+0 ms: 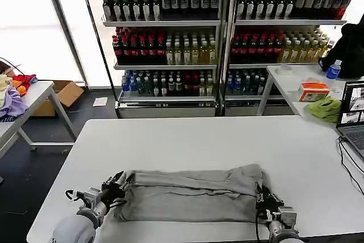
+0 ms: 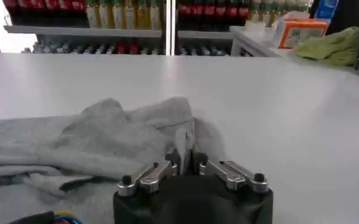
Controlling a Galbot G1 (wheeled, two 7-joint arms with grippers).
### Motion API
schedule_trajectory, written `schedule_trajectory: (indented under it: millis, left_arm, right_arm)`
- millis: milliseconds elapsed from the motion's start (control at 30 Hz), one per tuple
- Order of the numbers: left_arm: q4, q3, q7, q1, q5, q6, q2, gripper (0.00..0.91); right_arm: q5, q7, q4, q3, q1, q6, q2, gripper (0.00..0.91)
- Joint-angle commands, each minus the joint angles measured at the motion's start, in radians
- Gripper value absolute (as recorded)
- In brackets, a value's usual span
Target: Fold and organize the clothes.
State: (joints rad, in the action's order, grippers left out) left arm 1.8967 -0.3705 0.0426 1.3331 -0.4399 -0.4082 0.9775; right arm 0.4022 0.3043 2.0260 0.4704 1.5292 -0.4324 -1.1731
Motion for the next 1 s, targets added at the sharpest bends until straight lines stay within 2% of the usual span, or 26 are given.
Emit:
schedule_trajectory:
  millis: [33,167,433,833,900,933,967,1000]
  left_arm:
    - [0.125,-0.045,0.043,0.051,0.027,-0.029,0.028,0.907]
    - [0.12,-0.075,0.071,0.077,0.025,-0.046,0.077,0.907]
    - [0.086,-0.08,0.089,0.081,-0.005,-0.069,0.193,0.907]
    - [0.021,-0.064,0.081,0.054,-0.043,-0.07,0.252,0.907]
    - [0.015,-0.062,0.079,0.055,-0.039,-0.07,0.255,0.725]
    - [0.012,-0.062,0.076,0.058,-0.036,-0.069,0.256,0.484]
    - [0.011,-0.063,0.075,0.059,-0.036,-0.068,0.258,0.181]
    - [0.011,-0.064,0.072,0.062,-0.035,-0.066,0.258,0.04]
  right_arm:
    - [0.02,0.003,0.082,0.051,0.032,0.005,-0.003,0.907]
    - [0.047,0.009,0.162,0.102,0.025,0.006,-0.007,0.907]
    - [0.05,0.008,0.209,0.101,0.008,0.009,-0.004,0.907]
    - [0.073,0.019,0.245,0.118,-0.006,-0.026,0.073,0.907]
    - [0.073,0.019,0.245,0.117,-0.006,-0.026,0.067,0.907]
    - [0.074,0.018,0.245,0.118,-0.007,-0.027,0.065,0.907]
    - [0.074,0.018,0.243,0.118,-0.009,-0.028,0.064,0.907]
    - [0.075,0.018,0.238,0.119,-0.011,-0.028,0.065,0.907]
